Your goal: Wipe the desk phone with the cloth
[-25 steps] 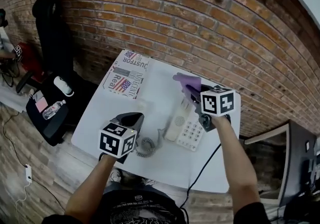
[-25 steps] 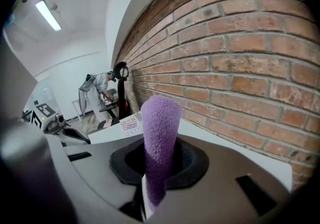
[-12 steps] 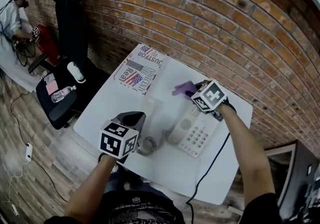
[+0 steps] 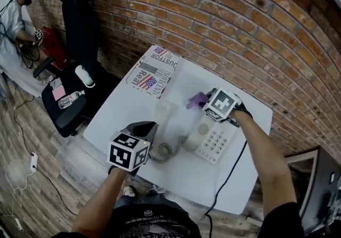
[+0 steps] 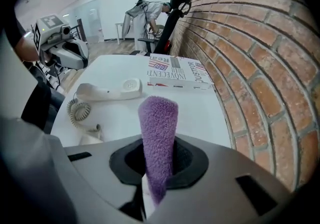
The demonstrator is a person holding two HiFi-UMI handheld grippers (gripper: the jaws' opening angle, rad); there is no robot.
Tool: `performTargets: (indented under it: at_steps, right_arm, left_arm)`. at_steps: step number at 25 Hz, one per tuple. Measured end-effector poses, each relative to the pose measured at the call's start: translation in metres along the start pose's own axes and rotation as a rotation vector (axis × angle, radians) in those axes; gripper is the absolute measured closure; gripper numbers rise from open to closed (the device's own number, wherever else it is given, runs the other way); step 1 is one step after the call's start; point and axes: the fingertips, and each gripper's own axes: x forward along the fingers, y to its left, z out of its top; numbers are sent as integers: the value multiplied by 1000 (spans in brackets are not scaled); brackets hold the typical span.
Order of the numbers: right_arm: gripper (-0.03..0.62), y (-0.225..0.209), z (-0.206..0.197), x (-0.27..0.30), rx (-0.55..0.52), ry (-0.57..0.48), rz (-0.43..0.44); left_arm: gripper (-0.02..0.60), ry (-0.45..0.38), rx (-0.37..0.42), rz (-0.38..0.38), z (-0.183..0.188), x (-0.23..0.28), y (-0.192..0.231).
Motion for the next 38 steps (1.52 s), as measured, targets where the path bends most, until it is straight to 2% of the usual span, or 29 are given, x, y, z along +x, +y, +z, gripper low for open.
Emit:
performTargets:
  at_steps: [3, 6, 15, 38]
  right_arm:
    - [548, 10, 4, 0, -40, 24, -3]
    - [548, 21, 9, 2, -35, 38, 12]
    - [548, 51, 13, 7, 34, 50, 38]
    - [548, 135, 13, -1, 192, -6, 31]
  left_arm:
    - [575, -5, -3, -13, 0, -5, 0]
    - [575, -10, -3, -27, -1, -10, 0]
    - [575, -14, -2, -37, -8, -35, 13]
    - [575, 0, 44, -138, -36, -76, -1]
